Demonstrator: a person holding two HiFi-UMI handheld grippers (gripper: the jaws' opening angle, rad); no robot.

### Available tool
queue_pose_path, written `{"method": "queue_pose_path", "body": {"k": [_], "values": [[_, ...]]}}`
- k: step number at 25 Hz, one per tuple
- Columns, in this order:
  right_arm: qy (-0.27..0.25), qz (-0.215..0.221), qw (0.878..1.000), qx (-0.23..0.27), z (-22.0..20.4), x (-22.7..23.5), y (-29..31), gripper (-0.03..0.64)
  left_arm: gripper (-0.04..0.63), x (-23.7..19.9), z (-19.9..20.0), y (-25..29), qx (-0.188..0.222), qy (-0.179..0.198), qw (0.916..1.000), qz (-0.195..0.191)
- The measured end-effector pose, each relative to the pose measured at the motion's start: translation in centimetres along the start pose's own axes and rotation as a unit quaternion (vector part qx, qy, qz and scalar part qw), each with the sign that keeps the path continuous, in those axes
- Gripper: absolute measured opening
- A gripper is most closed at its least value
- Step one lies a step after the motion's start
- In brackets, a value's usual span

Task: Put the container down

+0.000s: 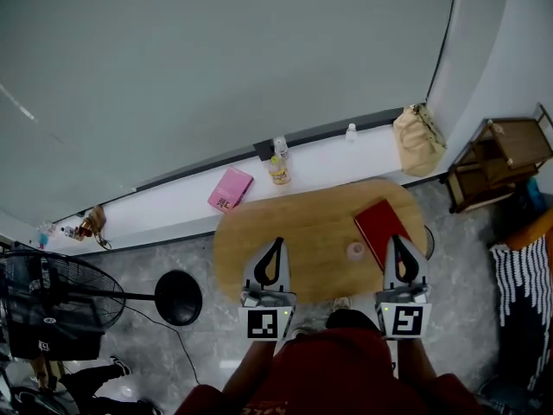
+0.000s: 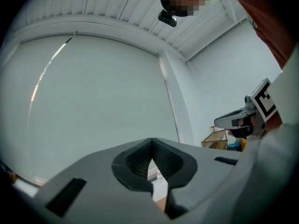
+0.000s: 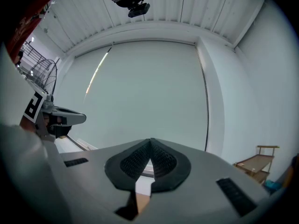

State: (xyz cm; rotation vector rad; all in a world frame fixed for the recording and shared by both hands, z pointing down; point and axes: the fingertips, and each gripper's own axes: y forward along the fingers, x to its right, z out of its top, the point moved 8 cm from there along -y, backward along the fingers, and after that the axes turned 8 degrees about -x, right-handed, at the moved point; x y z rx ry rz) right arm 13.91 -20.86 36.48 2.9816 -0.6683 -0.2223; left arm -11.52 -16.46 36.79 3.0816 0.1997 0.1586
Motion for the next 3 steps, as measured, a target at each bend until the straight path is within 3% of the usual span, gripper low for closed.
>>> {"method": "queue_pose_path", "body": {"k": [3], "values": [[0.003, -0.003, 1.000, -0.005, -0.42, 0.88, 0.50, -0.003, 0.005, 0.53, -0.13, 0.91, -0.005, -0.004, 1.0000, -0.001]]}}
